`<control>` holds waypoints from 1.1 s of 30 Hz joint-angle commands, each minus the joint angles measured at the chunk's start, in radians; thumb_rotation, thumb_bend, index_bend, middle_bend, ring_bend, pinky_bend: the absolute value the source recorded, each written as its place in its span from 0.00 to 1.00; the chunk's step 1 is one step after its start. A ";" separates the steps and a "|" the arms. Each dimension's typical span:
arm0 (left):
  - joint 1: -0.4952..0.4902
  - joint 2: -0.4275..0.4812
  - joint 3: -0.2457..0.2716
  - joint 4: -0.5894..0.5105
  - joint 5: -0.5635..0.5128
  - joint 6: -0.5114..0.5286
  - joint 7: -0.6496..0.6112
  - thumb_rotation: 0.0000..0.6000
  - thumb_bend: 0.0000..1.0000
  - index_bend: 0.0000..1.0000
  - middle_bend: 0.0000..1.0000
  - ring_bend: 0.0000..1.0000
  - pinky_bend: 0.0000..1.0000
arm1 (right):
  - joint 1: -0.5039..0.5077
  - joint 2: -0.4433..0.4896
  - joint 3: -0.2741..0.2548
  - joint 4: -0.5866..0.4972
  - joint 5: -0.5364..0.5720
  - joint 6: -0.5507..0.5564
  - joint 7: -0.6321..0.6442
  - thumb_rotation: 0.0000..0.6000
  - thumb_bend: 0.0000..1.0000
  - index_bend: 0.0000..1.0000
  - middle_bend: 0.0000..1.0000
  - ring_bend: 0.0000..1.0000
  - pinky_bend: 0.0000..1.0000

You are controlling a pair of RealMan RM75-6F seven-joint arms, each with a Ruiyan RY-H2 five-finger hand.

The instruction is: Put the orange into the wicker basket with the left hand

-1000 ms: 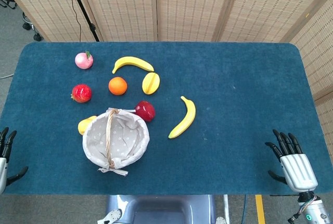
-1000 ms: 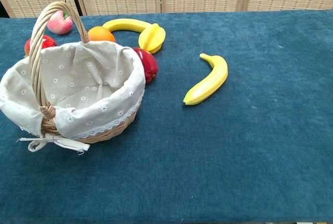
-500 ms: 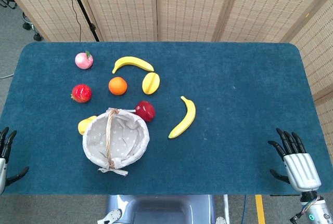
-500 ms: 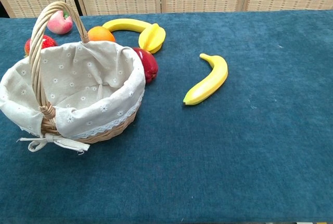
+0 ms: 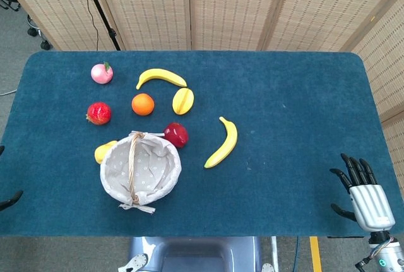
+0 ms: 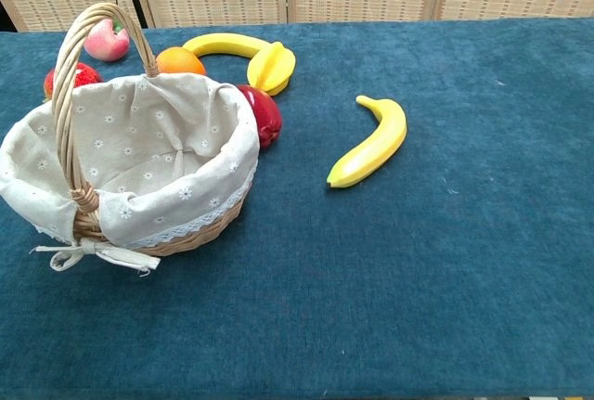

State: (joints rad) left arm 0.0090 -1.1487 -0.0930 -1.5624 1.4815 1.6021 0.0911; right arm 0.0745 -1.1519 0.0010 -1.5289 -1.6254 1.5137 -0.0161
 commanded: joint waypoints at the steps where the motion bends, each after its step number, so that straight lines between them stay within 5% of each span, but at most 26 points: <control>1: -0.030 0.023 -0.029 0.012 -0.034 -0.043 -0.037 1.00 0.10 0.01 0.00 0.00 0.06 | 0.000 0.003 0.001 0.001 0.004 -0.001 0.006 1.00 0.00 0.22 0.00 0.02 0.01; 17: -0.230 0.041 -0.112 0.317 -0.120 -0.355 -0.370 1.00 0.10 0.00 0.00 0.00 0.06 | 0.001 0.007 0.011 0.004 0.027 -0.011 0.023 1.00 0.00 0.22 0.00 0.02 0.01; 33: -0.432 -0.059 -0.024 0.581 0.106 -0.438 -0.583 1.00 0.10 0.00 0.00 0.00 0.06 | 0.000 -0.008 0.031 -0.018 0.098 -0.042 -0.049 1.00 0.00 0.22 0.00 0.02 0.01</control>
State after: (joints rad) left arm -0.3984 -1.1899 -0.1350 -1.0090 1.5629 1.1642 -0.4600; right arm 0.0745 -1.1582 0.0295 -1.5424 -1.5352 1.4780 -0.0539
